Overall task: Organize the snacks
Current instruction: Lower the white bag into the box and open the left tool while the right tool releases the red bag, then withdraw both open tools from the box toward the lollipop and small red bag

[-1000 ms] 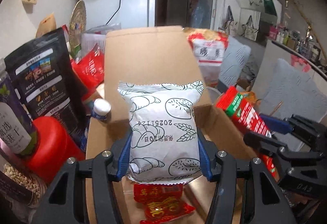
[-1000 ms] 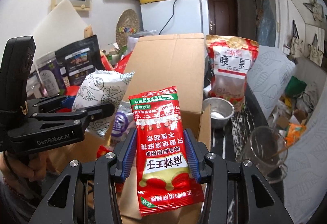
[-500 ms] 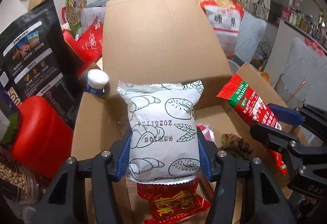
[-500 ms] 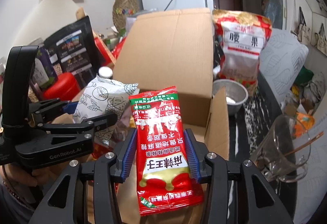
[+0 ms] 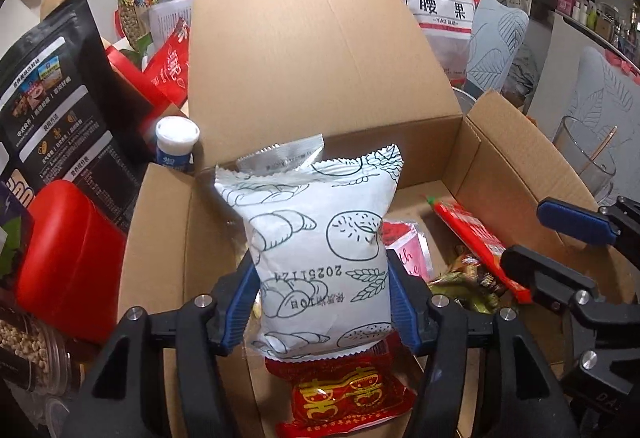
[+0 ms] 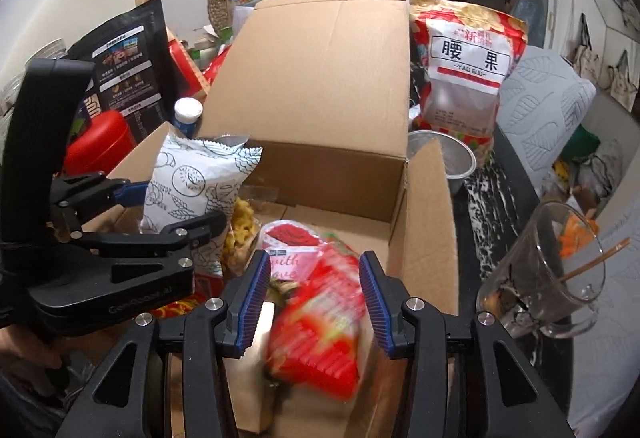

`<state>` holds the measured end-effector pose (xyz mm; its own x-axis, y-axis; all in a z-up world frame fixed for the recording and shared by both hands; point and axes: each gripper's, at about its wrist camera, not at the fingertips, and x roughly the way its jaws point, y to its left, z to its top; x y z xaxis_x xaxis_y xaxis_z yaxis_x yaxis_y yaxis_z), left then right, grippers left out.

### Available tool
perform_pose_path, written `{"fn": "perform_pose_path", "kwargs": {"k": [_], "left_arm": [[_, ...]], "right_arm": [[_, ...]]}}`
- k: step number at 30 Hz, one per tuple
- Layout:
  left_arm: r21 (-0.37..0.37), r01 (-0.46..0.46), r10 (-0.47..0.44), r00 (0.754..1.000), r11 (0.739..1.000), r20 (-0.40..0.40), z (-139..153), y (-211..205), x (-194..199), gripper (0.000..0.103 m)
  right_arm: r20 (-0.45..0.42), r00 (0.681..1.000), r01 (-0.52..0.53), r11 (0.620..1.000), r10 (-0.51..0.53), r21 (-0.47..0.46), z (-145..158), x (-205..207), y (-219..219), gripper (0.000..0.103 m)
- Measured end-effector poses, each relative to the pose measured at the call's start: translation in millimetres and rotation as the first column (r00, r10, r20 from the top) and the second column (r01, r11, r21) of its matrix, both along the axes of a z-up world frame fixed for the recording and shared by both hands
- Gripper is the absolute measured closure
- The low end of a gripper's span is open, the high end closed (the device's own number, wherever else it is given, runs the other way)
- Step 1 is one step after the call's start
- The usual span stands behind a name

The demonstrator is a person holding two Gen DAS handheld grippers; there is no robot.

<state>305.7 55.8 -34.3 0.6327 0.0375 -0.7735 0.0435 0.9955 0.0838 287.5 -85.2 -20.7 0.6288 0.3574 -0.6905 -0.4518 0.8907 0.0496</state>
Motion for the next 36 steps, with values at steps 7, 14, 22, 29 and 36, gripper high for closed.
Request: {"fn": "perform_pose_path", "kwargs": {"k": [7, 14, 22, 29, 36], "left_arm": [[-0.011, -0.012, 0.012, 1.0, 1.0, 0.003, 6, -3, -7, 0.042], [-0.007, -0.029, 0.029, 0.997, 1.0, 0.072, 32, -3, -26, 0.042], [-0.007, -0.016, 0.017, 0.991, 1.0, 0.136, 62, -9, -51, 0.042], [-0.001, 0.003, -0.002, 0.981, 1.0, 0.194, 87, -20, -81, 0.042], [-0.017, 0.021, -0.016, 0.967, 1.0, 0.252, 110, -24, -115, 0.042]], "right_arm": [[0.008, 1.0, 0.019, 1.0, -0.019, -0.014, 9, -13, -7, 0.057], [0.038, 0.999, 0.035, 0.999, -0.035, -0.007, 24, -32, -14, 0.057], [0.074, 0.996, 0.048, 0.999, -0.049, 0.019, 45, -55, -22, 0.057], [0.121, 0.99, 0.067, 0.997, -0.071, 0.042, 67, -83, -33, 0.057], [0.171, 0.981, 0.082, 0.995, -0.091, 0.059, 86, -117, -45, 0.057]]}}
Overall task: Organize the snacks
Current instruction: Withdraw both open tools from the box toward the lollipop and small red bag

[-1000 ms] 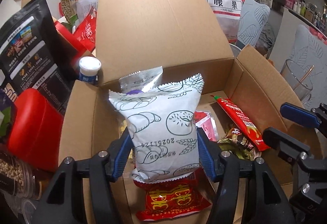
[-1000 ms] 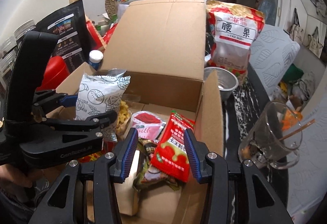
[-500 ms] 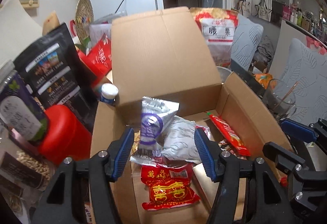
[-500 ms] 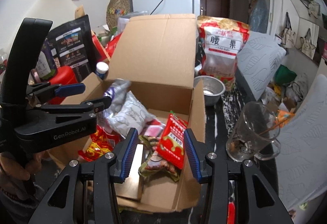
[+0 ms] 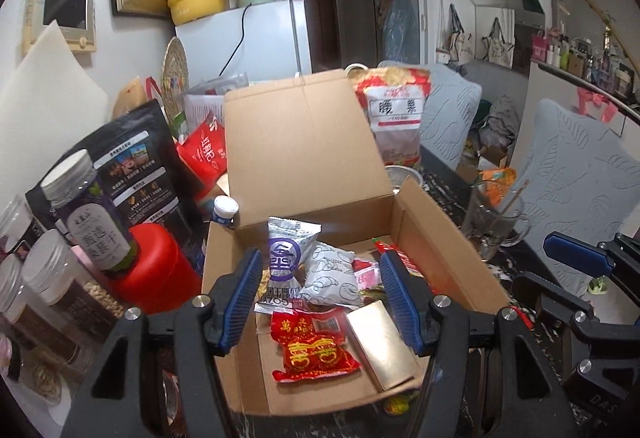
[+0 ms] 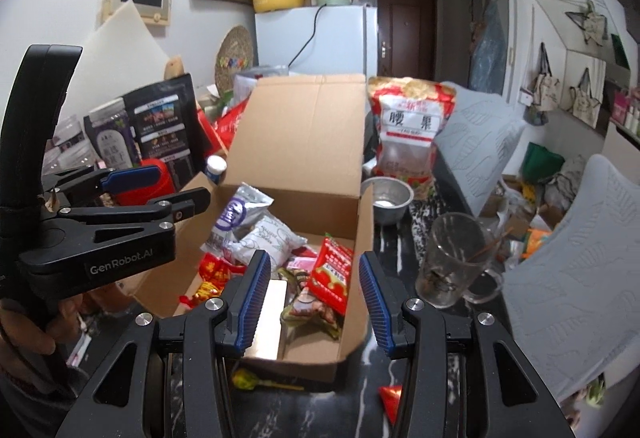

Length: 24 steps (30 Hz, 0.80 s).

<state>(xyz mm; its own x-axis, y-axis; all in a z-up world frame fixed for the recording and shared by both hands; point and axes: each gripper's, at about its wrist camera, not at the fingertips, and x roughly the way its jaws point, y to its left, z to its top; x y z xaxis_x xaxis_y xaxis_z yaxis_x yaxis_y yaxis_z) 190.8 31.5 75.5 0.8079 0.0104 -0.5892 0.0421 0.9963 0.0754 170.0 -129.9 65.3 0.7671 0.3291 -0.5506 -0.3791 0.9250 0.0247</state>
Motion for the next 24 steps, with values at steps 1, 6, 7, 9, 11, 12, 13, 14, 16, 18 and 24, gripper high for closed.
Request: {"fn": "perform_pose_path", "kwargs": {"k": [1, 6, 7, 9, 11, 12, 13, 14, 16, 18, 24], "left_arm": [[-0.002, 0.005, -0.005, 1.0, 1.0, 0.005, 2, -1, -5, 0.042], [-0.004, 0.024, -0.024, 0.999, 1.0, 0.023, 7, -3, -27, 0.042], [-0.004, 0.028, -0.028, 0.999, 1.0, 0.024, 7, -3, -32, 0.042], [-0.005, 0.034, -0.034, 0.999, 0.999, 0.024, 7, -3, -40, 0.034], [-0.006, 0.037, -0.037, 0.999, 0.999, 0.035, 6, -3, -51, 0.022], [-0.003, 0.037, -0.037, 0.998, 0.999, 0.044, 6, -4, -56, 0.022], [0.001, 0.037, -0.037, 0.998, 0.999, 0.046, 5, -4, -61, 0.022], [0.003, 0.039, -0.039, 0.998, 0.999, 0.044, 4, -5, -64, 0.022], [-0.004, 0.046, -0.046, 0.998, 0.999, 0.037, 3, -5, -72, 0.022], [-0.009, 0.052, -0.052, 0.998, 0.999, 0.029, 0, -5, -79, 0.022], [-0.019, 0.077, -0.077, 0.997, 0.997, 0.018, -9, -8, -100, 0.022]], "right_arm": [[0.005, 1.0, 0.002, 1.0, -0.002, 0.003, 2, -5, -1, 0.057], [0.024, 1.0, 0.011, 1.0, -0.011, 0.005, 7, -27, -6, 0.057], [0.025, 1.0, 0.012, 1.0, -0.012, 0.006, 7, -30, -7, 0.057], [0.026, 1.0, 0.017, 1.0, -0.017, 0.01, 7, -37, -8, 0.057], [0.025, 0.999, 0.023, 1.0, -0.023, 0.016, 5, -45, -10, 0.057], [0.024, 0.999, 0.024, 1.0, -0.024, 0.017, 5, -47, -11, 0.057], [0.023, 0.999, 0.027, 0.999, -0.027, 0.018, 4, -51, -12, 0.057], [0.022, 0.999, 0.029, 0.999, -0.03, 0.02, 3, -54, -13, 0.057], [0.017, 0.999, 0.036, 0.999, -0.037, 0.025, 1, -61, -15, 0.057], [0.011, 0.999, 0.043, 0.999, -0.043, 0.031, -1, -68, -16, 0.057], [-0.007, 0.999, 0.054, 0.998, -0.054, 0.041, -8, -87, -21, 0.057]]}}
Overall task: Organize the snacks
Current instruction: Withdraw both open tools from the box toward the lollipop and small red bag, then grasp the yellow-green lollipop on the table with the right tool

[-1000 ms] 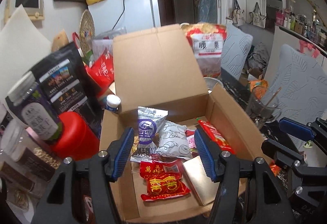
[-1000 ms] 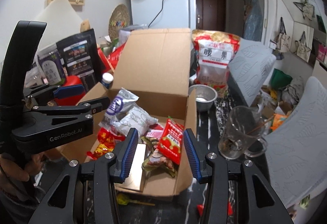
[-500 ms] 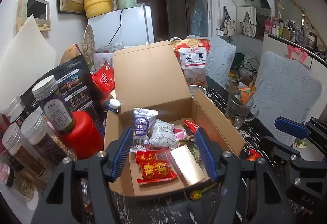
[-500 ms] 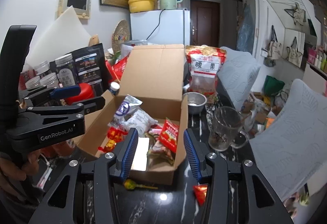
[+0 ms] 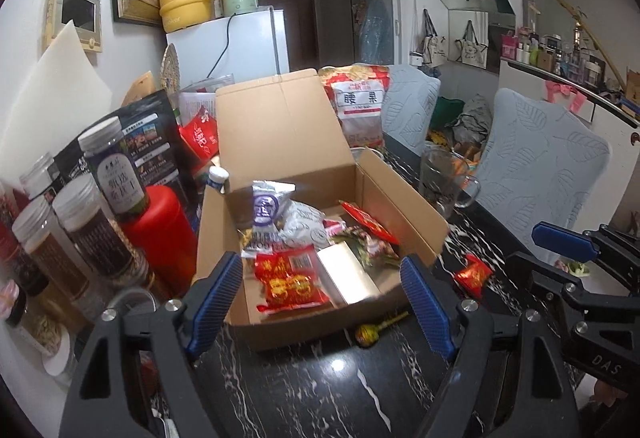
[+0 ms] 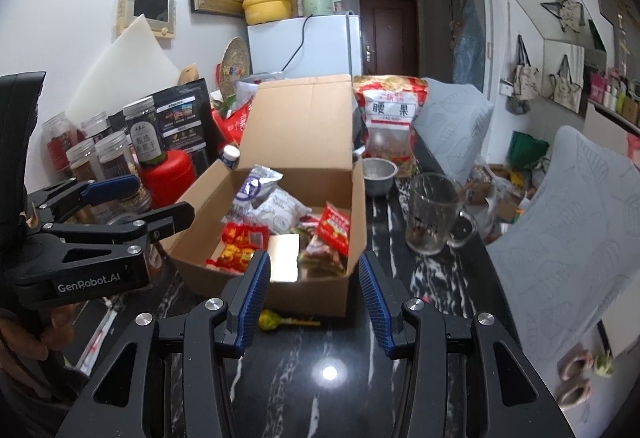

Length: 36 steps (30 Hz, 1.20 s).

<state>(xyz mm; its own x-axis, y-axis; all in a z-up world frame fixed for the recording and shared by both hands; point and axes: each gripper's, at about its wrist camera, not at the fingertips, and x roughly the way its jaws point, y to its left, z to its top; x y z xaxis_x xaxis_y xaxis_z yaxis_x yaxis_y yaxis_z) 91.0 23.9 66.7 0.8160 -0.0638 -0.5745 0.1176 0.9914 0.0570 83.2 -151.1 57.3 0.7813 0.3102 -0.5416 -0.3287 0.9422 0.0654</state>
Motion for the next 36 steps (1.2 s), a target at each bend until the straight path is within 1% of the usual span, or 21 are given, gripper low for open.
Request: {"fn": "perform_pose_path", "kwargs": {"k": [2, 6, 12, 16, 18, 21, 24, 27, 30, 34, 36], "left_arm": [[-0.003, 0.003, -0.003, 1.0, 1.0, -0.005, -5, -1, -5, 0.022], [-0.015, 0.022, -0.023, 0.999, 1.0, -0.04, -17, -3, -13, 0.022], [-0.026, 0.039, -0.041, 0.996, 0.999, -0.083, -35, -5, -21, 0.022], [-0.048, 0.047, -0.052, 0.992, 0.998, -0.115, -48, -5, -24, 0.022], [-0.07, 0.05, -0.059, 0.99, 0.996, -0.129, -55, -2, -25, 0.022], [-0.075, 0.048, -0.059, 0.986, 0.996, -0.157, -65, 0, -25, 0.022], [-0.07, 0.031, -0.044, 0.98, 0.997, -0.192, -77, 4, -25, 0.022], [-0.083, 0.007, -0.026, 0.973, 0.997, -0.231, -89, 12, -21, 0.022], [-0.091, -0.023, -0.001, 0.966, 0.996, -0.259, -99, 21, -16, 0.022], [-0.073, -0.062, 0.037, 0.952, 0.995, -0.304, -115, 29, -5, 0.022], [-0.077, -0.076, 0.048, 0.947, 0.994, -0.316, -121, 34, -1, 0.022]], "right_arm": [[-0.005, 1.0, 0.003, 1.0, -0.003, 0.001, -4, -7, -1, 0.051], [-0.016, 1.0, 0.02, 1.0, -0.02, -0.006, -13, -20, -2, 0.044], [-0.058, 0.998, 0.031, 0.999, -0.03, 0.012, -31, -31, -6, 0.043], [-0.082, 0.996, 0.042, 0.999, -0.04, 0.025, -42, -37, -9, 0.043], [-0.092, 0.995, 0.045, 0.999, -0.042, 0.029, -48, -37, -9, 0.043], [-0.107, 0.994, 0.042, 0.998, -0.038, 0.039, -56, -38, -7, 0.043], [-0.121, 0.992, 0.047, 0.997, -0.039, 0.058, -66, -36, -6, 0.043], [-0.149, 0.989, 0.038, 0.996, -0.026, 0.075, -79, -29, -1, 0.043], [-0.176, 0.984, 0.025, 0.997, -0.011, 0.077, -91, -20, 5, 0.043], [-0.202, 0.979, 0.011, 0.997, 0.004, 0.071, -104, -6, 17, 0.043], [-0.214, 0.977, 0.003, 0.998, 0.012, 0.068, -110, 1, 23, 0.043]]}}
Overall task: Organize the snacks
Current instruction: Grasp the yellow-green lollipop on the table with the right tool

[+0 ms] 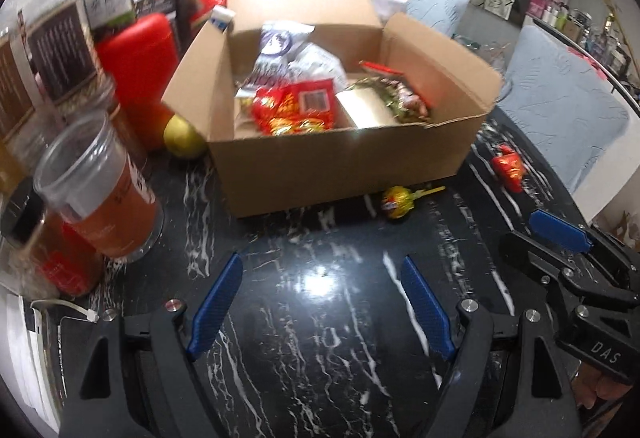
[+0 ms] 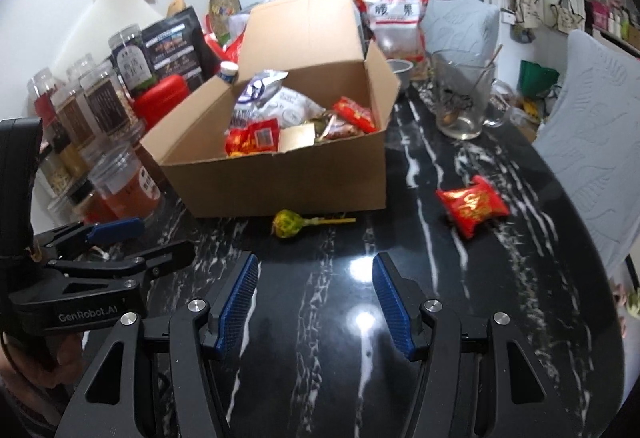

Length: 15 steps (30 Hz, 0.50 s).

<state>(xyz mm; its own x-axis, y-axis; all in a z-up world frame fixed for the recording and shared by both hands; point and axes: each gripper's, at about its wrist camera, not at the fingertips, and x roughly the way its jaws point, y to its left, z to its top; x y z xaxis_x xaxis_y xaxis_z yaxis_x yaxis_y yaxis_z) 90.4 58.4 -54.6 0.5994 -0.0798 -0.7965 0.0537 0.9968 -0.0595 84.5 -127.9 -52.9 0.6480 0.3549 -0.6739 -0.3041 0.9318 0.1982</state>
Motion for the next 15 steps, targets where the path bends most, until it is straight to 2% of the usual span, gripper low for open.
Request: {"fn": "perform_pose_path", "kwargs": {"k": [6, 15], "left_arm": [[-0.006, -0.029, 0.029, 1.0, 1.0, 0.001, -7, 13, 12, 0.022], [0.002, -0.094, 0.094, 0.996, 0.996, -0.009, -15, 36, 27, 0.022]], "right_arm": [[-0.058, 0.998, -0.039, 0.999, 0.04, 0.02, -19, 25, 16, 0.043], [-0.092, 0.992, -0.084, 0.996, 0.084, 0.005, -34, 64, 41, 0.047]]}}
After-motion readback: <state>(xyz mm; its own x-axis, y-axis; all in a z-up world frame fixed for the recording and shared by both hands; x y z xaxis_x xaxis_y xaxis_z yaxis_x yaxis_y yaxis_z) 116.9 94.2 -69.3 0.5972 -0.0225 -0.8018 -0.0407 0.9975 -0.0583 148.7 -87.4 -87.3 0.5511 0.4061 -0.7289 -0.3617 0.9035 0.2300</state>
